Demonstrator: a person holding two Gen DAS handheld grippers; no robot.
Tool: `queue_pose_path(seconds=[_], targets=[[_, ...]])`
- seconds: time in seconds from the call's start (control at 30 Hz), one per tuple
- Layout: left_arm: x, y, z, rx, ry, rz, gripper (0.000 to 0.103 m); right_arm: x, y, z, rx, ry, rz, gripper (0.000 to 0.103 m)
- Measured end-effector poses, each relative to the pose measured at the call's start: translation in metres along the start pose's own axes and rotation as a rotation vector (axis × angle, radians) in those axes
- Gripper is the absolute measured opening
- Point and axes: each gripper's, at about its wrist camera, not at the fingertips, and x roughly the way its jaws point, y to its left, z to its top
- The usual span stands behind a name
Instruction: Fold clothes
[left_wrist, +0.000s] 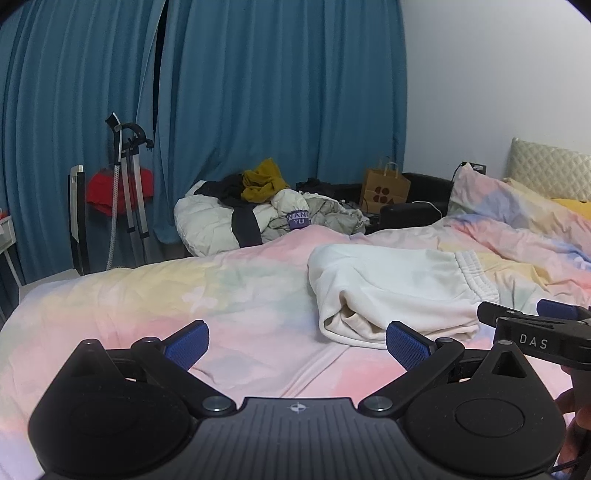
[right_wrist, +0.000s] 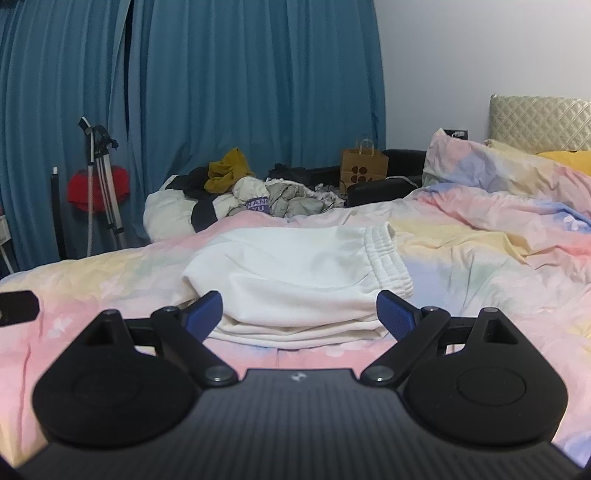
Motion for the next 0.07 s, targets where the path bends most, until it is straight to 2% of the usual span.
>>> queue_pose_path(seconds=[0.07], targets=[[0.0013,-0.0007,-0.0011,0.006,0.002,0.002,0.103,-0.0001,-0.0003,0.0001,0.001,-0.002,-0.001,0.092]])
